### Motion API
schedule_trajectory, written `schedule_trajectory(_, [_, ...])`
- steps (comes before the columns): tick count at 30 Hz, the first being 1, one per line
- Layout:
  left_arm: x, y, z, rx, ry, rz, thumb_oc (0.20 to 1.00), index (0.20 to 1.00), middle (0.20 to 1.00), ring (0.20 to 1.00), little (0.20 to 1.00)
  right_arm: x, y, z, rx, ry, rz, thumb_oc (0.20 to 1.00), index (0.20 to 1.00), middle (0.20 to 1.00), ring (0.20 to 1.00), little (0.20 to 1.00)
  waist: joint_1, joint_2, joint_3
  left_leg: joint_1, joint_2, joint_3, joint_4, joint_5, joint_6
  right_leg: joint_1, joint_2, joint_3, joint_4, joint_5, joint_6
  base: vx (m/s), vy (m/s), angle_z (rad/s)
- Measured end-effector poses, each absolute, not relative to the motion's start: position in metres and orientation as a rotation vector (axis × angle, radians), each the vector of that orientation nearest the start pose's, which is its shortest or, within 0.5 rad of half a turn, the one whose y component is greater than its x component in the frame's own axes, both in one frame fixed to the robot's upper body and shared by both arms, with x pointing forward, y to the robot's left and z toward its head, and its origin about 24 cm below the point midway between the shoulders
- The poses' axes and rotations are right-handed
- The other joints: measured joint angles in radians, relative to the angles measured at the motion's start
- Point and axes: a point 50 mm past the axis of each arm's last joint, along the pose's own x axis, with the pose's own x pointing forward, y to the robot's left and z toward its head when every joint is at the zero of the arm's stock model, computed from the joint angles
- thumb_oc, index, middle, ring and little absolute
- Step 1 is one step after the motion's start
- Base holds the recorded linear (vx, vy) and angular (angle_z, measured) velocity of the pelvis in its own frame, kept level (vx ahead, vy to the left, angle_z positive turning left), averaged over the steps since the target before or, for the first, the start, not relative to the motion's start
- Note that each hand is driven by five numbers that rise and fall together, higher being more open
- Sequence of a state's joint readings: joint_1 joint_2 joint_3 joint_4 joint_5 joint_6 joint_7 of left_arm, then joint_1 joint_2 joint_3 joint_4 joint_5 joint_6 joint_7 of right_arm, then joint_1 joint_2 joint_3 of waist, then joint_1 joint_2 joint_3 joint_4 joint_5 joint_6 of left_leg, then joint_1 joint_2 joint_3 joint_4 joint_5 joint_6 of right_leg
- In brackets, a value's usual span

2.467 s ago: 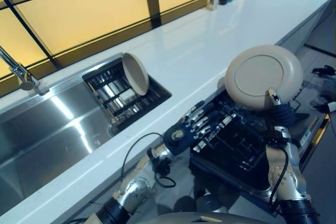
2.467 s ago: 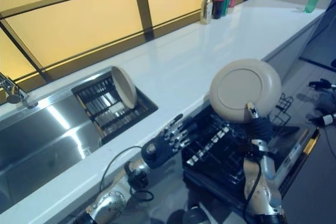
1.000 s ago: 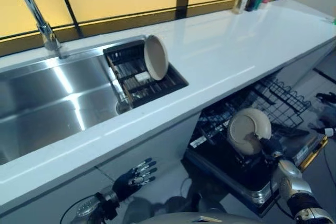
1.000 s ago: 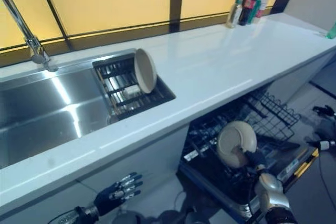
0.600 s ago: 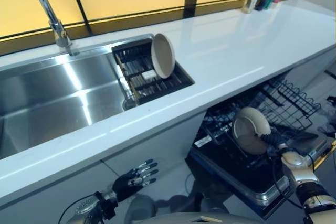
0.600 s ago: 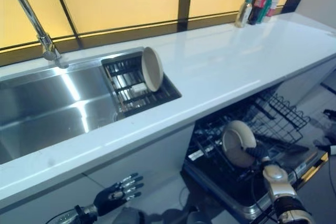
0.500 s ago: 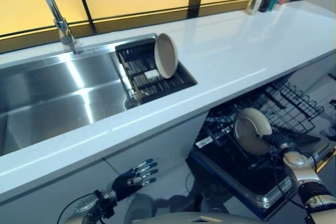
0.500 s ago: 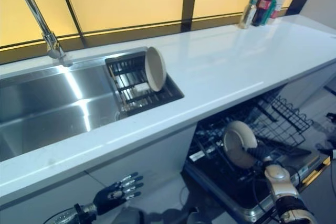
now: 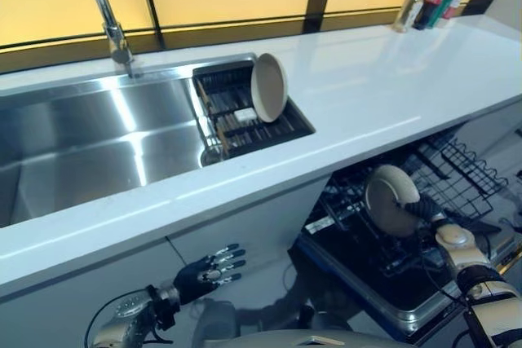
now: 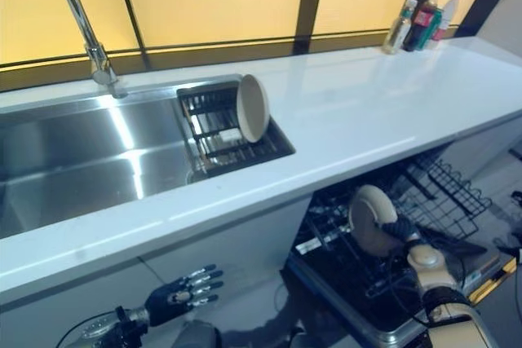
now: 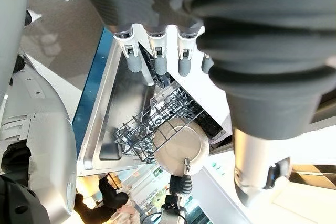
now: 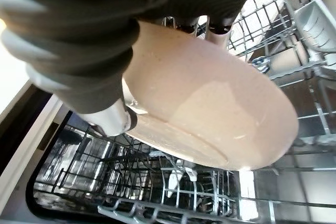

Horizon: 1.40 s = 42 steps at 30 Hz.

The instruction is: Pick up plates and place into dishwasher.

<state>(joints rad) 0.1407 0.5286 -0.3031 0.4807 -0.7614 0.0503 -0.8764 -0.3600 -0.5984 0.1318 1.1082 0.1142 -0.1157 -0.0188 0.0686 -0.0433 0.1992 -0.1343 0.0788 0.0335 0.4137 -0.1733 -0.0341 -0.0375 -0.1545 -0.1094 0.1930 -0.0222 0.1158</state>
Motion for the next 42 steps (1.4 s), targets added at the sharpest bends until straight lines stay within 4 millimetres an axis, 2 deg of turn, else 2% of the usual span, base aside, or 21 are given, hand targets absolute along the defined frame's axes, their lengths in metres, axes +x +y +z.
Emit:
schedule_trajectory(3, [0.158,0.209,-0.063,-0.483,0.608,-0.749,1.0,1.0,1.0,1.0,1.0,0.243,-0.349,-0.033,-0.528,0.675,-0.35,0.2,0.2,0.2,0.2,0.2,0.003,0.025,0.016,-0.017,0.0,-0.006,0.011,0.003,0.005,-0.004,-0.004,-0.017,0.0,-0.001,0.001,-0.04,0.0,0.2])
schedule_trajectory(7, [0.16,0.207,-0.061,-0.492,0.603,-0.755,1.0,1.0,1.0,1.0,1.0,0.241,-0.351,-0.032,-0.542,0.678,-0.395,0.2,0.2,0.2,0.2,0.2,-0.001,0.048,0.032,-0.02,0.0,-0.002,0.016,0.0,0.005,-0.009,-0.004,-0.017,0.01,0.002,-0.003,-0.04,0.009,0.0])
schedule_trajectory(24, [0.163,0.2,-0.061,-0.487,0.606,-0.783,1.0,1.0,1.0,1.0,1.0,0.241,-0.351,-0.032,-0.519,0.638,-0.33,0.2,0.2,0.2,0.2,0.2,-0.006,0.048,0.033,-0.016,0.002,0.009,0.016,-0.005,0.006,-0.01,-0.007,-0.011,0.017,-0.005,-0.003,-0.01,-0.006,-0.01])
schedule_trajectory(30, [0.167,0.199,-0.059,-0.479,0.592,-0.792,1.0,1.0,1.0,1.0,1.0,0.242,-0.356,-0.025,-0.635,0.633,-0.3,0.2,0.2,0.2,0.2,0.2,-0.007,0.065,0.047,-0.037,0.003,0.016,0.021,-0.001,0.01,-0.039,-0.012,-0.008,0.033,-0.007,-0.004,-0.08,-0.029,-0.02])
schedule_trajectory(37, [0.173,0.195,-0.055,-0.49,0.568,-0.816,1.0,1.0,1.0,1.0,1.0,0.265,-0.355,-0.004,-0.73,0.565,-0.294,0.203,0.203,0.203,0.203,0.203,-0.014,0.079,0.071,-0.06,-0.001,0.026,0.024,0.007,0.016,-0.072,-0.024,-0.009,0.045,-0.007,0.003,-0.04,0.004,0.02])
schedule_trajectory(38, [0.173,0.195,-0.055,-0.49,0.568,-0.817,1.0,1.0,1.0,1.0,1.0,0.267,-0.354,-0.002,-0.733,0.559,-0.296,0.429,0.429,0.429,0.429,0.429,-0.013,0.08,0.073,-0.062,-0.003,0.025,0.025,0.007,0.016,-0.073,-0.025,-0.009,0.045,-0.005,0.001,0.0,-0.001,0.03])
schedule_trajectory(39, [0.174,0.195,-0.055,-0.489,0.567,-0.817,1.0,1.0,1.0,1.0,1.0,0.268,-0.354,-0.001,-0.735,0.557,-0.299,0.752,0.752,0.752,0.752,0.752,-0.011,0.08,0.073,-0.063,-0.003,0.025,0.025,0.007,0.016,-0.073,-0.025,-0.009,0.044,-0.005,0.001,0.0,0.002,0.04])
schedule_trajectory(40, [0.174,0.195,-0.055,-0.488,0.566,-0.818,1.0,1.0,1.0,1.0,1.0,0.269,-0.354,-0.001,-0.735,0.561,-0.303,1.0,1.0,1.0,1.0,1.0,-0.009,0.08,0.073,-0.064,-0.003,0.024,0.024,0.006,0.015,-0.073,-0.025,-0.01,0.043,-0.005,0.001,0.0,0.0,0.0])
schedule_trajectory(42, [0.176,0.193,-0.054,-0.485,0.565,-0.824,1.0,1.0,1.0,1.0,1.0,0.266,-0.358,-0.003,-0.745,0.595,-0.321,1.0,1.0,1.0,1.0,1.0,-0.006,0.083,0.075,-0.067,-0.003,0.023,0.023,0.006,0.015,-0.074,-0.025,-0.012,0.04,-0.004,0.0,0.0,0.0,0.0])
